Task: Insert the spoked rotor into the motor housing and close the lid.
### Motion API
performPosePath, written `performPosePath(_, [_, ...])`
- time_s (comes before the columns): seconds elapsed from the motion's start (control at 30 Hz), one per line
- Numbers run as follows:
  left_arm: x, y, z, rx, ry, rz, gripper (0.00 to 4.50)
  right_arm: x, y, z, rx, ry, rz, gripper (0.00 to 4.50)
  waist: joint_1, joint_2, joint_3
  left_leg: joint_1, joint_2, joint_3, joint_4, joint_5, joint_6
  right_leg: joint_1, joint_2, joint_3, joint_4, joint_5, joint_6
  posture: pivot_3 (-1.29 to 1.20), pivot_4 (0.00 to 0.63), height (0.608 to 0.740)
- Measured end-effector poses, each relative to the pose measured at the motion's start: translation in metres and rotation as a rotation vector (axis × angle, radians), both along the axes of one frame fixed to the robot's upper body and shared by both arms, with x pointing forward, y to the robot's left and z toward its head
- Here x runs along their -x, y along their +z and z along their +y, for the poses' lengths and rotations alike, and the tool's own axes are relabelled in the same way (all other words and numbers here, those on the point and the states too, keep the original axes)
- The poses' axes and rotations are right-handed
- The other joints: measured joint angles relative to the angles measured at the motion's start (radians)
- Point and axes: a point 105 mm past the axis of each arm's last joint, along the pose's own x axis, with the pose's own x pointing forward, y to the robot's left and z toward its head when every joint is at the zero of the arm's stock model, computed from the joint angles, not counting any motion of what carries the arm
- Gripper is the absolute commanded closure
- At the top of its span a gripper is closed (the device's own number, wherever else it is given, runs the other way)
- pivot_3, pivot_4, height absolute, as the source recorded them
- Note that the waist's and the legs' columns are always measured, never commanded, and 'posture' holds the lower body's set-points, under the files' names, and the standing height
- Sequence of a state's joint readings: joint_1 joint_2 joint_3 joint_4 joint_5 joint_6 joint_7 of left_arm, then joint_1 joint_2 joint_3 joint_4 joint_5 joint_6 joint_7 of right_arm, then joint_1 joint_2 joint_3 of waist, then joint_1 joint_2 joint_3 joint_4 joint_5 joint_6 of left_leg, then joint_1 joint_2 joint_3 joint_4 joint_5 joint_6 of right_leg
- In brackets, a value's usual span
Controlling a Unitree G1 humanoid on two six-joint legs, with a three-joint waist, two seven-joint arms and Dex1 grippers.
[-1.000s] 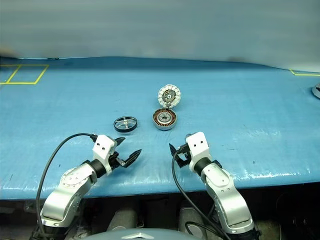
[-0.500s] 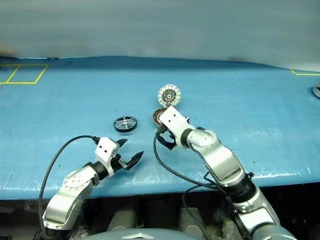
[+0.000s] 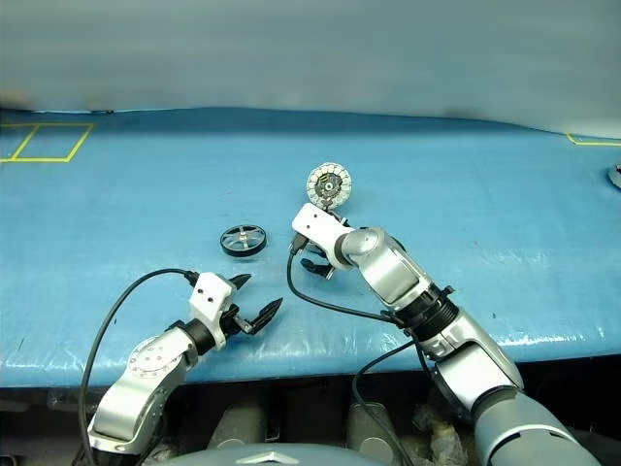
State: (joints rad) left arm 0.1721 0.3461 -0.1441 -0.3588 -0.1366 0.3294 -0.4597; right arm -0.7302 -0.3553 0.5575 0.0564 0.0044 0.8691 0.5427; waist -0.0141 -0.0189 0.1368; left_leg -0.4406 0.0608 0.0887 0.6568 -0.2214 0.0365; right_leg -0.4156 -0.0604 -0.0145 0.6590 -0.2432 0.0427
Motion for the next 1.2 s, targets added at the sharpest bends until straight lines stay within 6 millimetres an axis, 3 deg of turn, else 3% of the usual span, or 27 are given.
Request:
performPosePath(0.3, [0.004, -0.001, -0.009, 0.008, -0.022, -0.013, 0.00, -0.007, -0.007, 0.008, 0.016, 0.039, 0.018, 0.04, 0.000, 0.001, 0.000, 0.000, 0.000, 0.000, 0.000, 0.000, 0.000, 0.000, 0.000, 0.000, 0.000, 0.000, 0.000, 0.00, 0.150, 0.740])
performPosePath(0.4, [0.003, 0.000, -0.009, 0.007, -0.018, -0.017, 0.00, -0.008, -0.007, 0.007, 0.035, 0.053, 0.024, 0.67, 0.000, 0.001, 0.000, 0.001, 0.000, 0.000, 0.000, 0.000, 0.000, 0.001, 0.000, 0.000, 0.000, 0.000, 0.000, 0.00, 0.150, 0.740])
performPosePath(0.6, [0.005, 0.000, -0.008, 0.019, 0.004, -0.024, 0.00, -0.012, -0.005, 0.006, 0.055, 0.071, 0.034, 2.55, -0.001, 0.001, 0.000, 0.003, 0.000, 0.000, -0.001, 0.000, 0.000, 0.002, 0.000, 0.000, 0.000, 0.000, 0.000, 0.00, 0.150, 0.740])
performPosePath(0.83, [0.009, 0.002, 0.006, -0.027, 0.047, -0.066, 0.00, -0.007, -0.008, 0.016, 0.016, 0.060, 0.076, 2.62, -0.011, 0.000, -0.001, 0.010, 0.001, 0.000, -0.002, -0.001, -0.001, 0.003, -0.001, 0.000, 0.001, -0.001, -0.002, 0.00, 0.150, 0.740])
performPosePath(1.2, [0.017, 0.006, 0.021, -0.047, 0.099, -0.119, 0.00, 0.043, -0.015, 0.050, -0.096, 0.027, 0.107, 2.64, -0.024, -0.003, -0.007, 0.013, 0.006, -0.001, -0.007, -0.002, -0.007, 0.002, -0.002, -0.001, 0.001, -0.005, -0.009, 0.00, 0.150, 0.740])
